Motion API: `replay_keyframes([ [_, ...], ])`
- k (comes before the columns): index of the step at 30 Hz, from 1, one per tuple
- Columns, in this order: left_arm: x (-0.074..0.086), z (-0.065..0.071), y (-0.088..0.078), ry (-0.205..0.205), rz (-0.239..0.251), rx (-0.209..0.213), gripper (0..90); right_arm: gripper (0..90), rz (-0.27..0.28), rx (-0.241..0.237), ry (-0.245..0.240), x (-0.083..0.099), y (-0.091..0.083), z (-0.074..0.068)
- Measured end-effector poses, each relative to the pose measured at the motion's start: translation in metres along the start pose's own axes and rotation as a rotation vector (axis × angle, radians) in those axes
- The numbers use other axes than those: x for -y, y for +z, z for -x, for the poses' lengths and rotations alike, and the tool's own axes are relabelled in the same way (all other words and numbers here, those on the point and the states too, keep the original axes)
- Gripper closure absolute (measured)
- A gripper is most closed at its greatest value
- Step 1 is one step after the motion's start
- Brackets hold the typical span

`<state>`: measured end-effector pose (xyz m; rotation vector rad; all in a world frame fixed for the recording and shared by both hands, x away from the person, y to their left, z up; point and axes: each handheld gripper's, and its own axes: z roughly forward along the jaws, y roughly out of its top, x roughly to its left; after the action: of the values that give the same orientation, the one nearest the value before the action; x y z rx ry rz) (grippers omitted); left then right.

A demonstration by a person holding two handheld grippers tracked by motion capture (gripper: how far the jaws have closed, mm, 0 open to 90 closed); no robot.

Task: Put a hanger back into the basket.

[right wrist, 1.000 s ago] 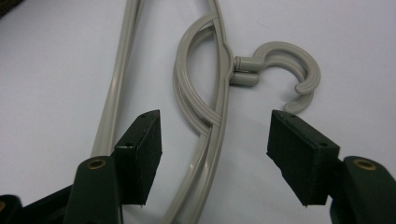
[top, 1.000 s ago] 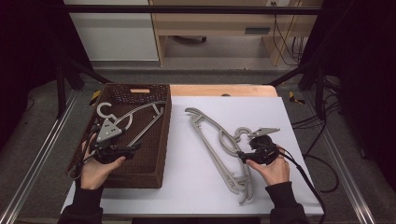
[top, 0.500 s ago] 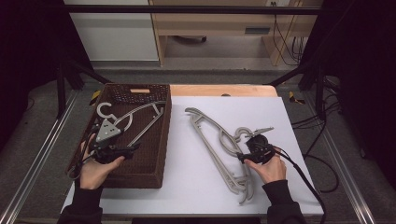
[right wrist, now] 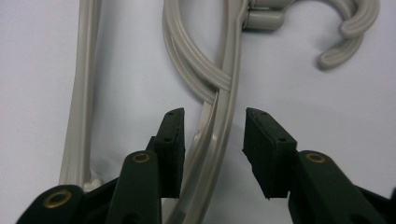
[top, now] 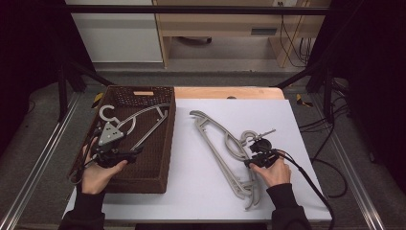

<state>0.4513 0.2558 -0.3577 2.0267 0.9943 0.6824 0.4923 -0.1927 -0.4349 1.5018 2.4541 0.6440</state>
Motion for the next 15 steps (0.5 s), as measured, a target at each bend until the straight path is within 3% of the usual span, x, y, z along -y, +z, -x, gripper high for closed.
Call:
replay_keyframes([
  [15, 0.0002, 0.0006, 0.0019, 0.007, -0.007, -0.002, 27.2, 70.7, -0.056, -0.012, 0.021, -0.0027, 0.0085, 0.0040],
])
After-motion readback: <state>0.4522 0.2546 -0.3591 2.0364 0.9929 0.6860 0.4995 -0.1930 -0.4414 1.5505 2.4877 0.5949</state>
